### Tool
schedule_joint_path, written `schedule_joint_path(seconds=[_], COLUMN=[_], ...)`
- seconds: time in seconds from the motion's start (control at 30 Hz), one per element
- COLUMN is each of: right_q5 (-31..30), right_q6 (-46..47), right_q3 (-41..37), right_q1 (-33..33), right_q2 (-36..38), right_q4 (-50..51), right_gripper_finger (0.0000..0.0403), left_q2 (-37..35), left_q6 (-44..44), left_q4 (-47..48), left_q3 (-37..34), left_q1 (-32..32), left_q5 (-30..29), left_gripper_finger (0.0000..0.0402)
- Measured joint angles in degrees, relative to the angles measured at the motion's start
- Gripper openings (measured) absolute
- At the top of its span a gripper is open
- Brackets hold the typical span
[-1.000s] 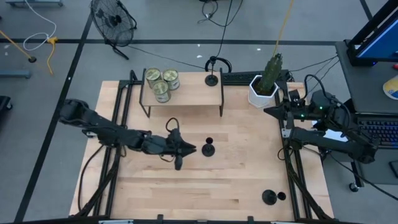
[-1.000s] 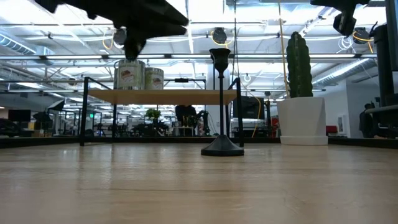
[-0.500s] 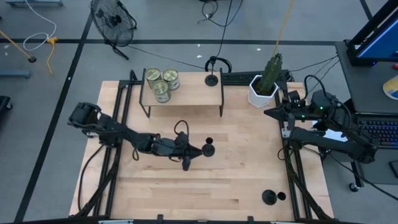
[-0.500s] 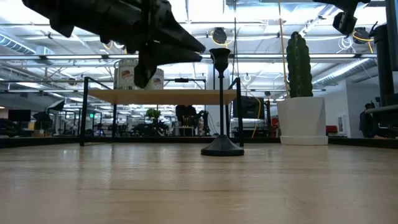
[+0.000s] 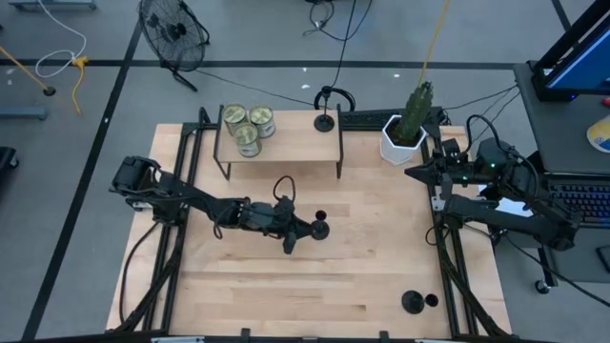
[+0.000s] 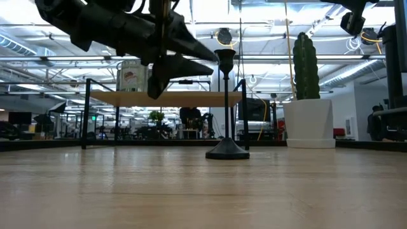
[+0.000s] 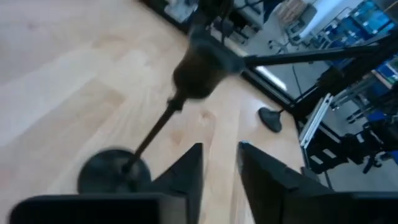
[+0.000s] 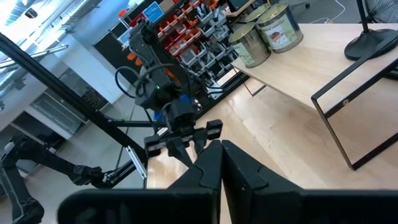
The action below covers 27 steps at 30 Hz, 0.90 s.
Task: Pick & Place candle stick holders
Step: Put the top black candle holder on the shelf
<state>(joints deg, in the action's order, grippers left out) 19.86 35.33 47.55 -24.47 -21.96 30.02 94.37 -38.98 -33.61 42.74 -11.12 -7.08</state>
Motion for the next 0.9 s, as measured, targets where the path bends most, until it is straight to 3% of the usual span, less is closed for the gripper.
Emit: schedule_joint_path(seconds=[0.2,0.33,0.9], right_q5=[0.0,0.0,-0.2], right_q6=[1.0,1.4,2.8], right_q3=[0.0,0.0,0.0], right_q1=[0.0,0.0,0.0], right_q2=[0.0,0.0,0.0], right_q4=[0.0,0.0,0.0], right_gripper_finger=[0.0001,0.0001,0.0001], left_q2=[0.3,0.3,0.3], left_q6=[9.1,16.7,23.9], left_q4=[0.1,0.5,-0.4], left_q3=[0.0,0.0,1.0], left_q1=[0.1,0.3,2.6], left_q5=[-3.1,-7.0,-6.5], left_gripper_finger=[0.0203,0.0241,0.026])
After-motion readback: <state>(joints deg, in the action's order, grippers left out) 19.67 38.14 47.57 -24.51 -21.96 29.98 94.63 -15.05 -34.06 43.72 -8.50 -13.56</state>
